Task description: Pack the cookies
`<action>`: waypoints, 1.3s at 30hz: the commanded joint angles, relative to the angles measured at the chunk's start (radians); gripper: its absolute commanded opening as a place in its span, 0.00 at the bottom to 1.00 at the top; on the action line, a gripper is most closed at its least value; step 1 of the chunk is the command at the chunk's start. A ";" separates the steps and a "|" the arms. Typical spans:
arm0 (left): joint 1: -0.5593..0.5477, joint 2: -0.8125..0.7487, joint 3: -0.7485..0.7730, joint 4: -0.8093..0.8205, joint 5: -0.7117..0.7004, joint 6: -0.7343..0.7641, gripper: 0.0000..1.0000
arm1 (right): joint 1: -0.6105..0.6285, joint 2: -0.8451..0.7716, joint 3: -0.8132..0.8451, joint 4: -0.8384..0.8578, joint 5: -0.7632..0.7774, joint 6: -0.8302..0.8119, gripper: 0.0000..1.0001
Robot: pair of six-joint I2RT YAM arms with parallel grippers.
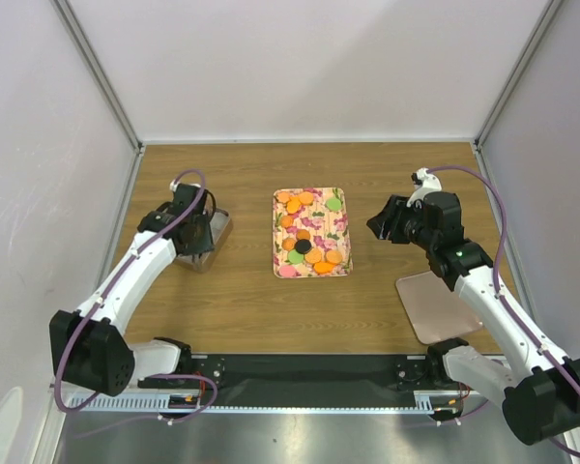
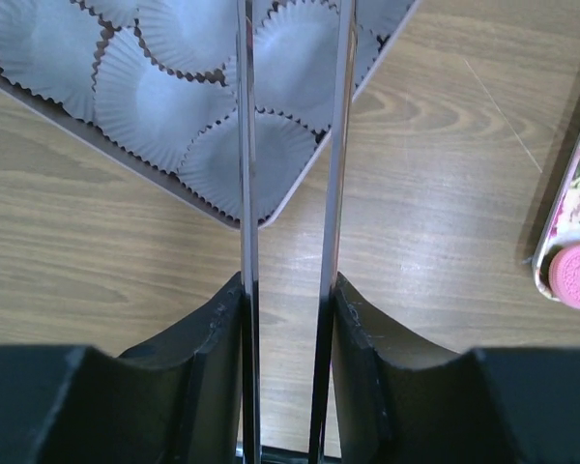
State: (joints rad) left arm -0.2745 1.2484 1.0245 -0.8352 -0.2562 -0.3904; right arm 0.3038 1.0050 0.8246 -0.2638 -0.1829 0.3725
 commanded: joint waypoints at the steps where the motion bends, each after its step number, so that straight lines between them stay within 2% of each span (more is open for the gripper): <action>1: 0.031 0.000 -0.001 0.067 0.038 0.024 0.40 | 0.004 0.001 0.007 0.032 -0.012 -0.003 0.54; 16: 0.107 0.055 0.003 0.102 0.054 0.070 0.41 | 0.006 0.001 0.008 0.031 -0.013 -0.003 0.54; 29: 0.109 0.100 0.003 0.136 0.058 0.073 0.42 | 0.008 0.001 0.007 0.032 -0.015 -0.003 0.54; 39: 0.109 0.088 0.003 0.153 0.063 0.071 0.48 | 0.012 0.006 0.007 0.032 -0.013 -0.001 0.54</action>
State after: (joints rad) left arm -0.1730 1.3525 1.0237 -0.7284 -0.2020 -0.3313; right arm 0.3099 1.0088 0.8246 -0.2634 -0.1925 0.3725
